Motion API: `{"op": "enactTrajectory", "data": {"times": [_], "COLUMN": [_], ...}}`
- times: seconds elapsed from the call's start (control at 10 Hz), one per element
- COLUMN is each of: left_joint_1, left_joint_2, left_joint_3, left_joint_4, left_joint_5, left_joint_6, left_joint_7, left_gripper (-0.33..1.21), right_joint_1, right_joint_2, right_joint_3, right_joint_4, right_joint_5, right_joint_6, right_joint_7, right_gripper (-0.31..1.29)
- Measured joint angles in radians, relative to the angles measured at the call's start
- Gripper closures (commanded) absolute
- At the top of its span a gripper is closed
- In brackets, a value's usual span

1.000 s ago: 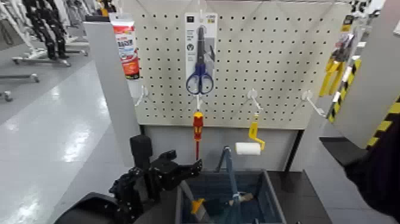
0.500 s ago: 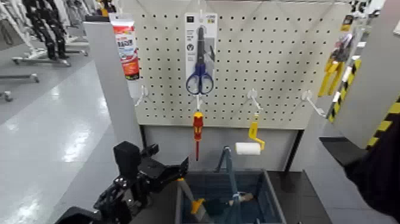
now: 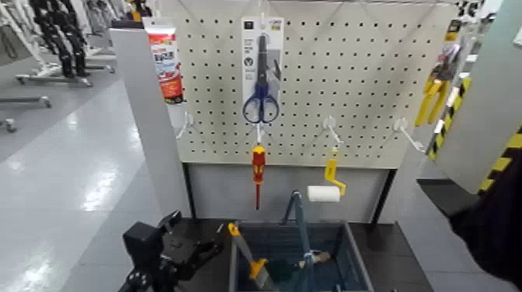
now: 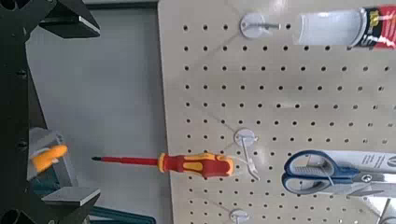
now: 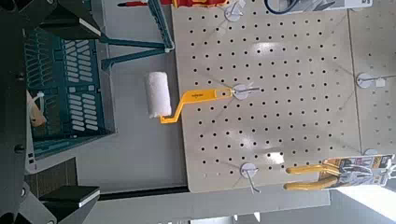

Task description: Put the yellow paint brush into the crate.

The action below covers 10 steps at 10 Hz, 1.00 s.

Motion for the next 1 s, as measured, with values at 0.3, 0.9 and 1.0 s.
{"op": "enactTrajectory", "data": {"times": [0.3,0.9,1.0], "left_joint_1": [0.091,0.177,0.184], "left_joint_2": [-0.009,-0.009,-0.008], "left_joint_3": [0.023,0.036,0.039], "left_joint_4": [-0.014,-0.025,-0.030], "left_joint_5": [-0.075,-0.136,-0.142], "left_joint_6": [-0.088,-0.192,-0.198], "left_joint_7": [0.073,0.110,0.111], "left_gripper": [0.11,0.11,0.11], "right_joint_1": [0.002,-0.002,-0.003], "right_joint_2": [0.001,0.000,0.000], "right_joint_3": [-0.001,0.000,0.000], "right_joint_4": [-0.001,0.009,0.010], "right_joint_5": [0.000,0.003,0.003], "right_joint_6": [-0.001,-0.010,-0.011], "right_joint_7": [0.001,-0.003,-0.004], "right_gripper": [0.13,0.13,0.13]}}
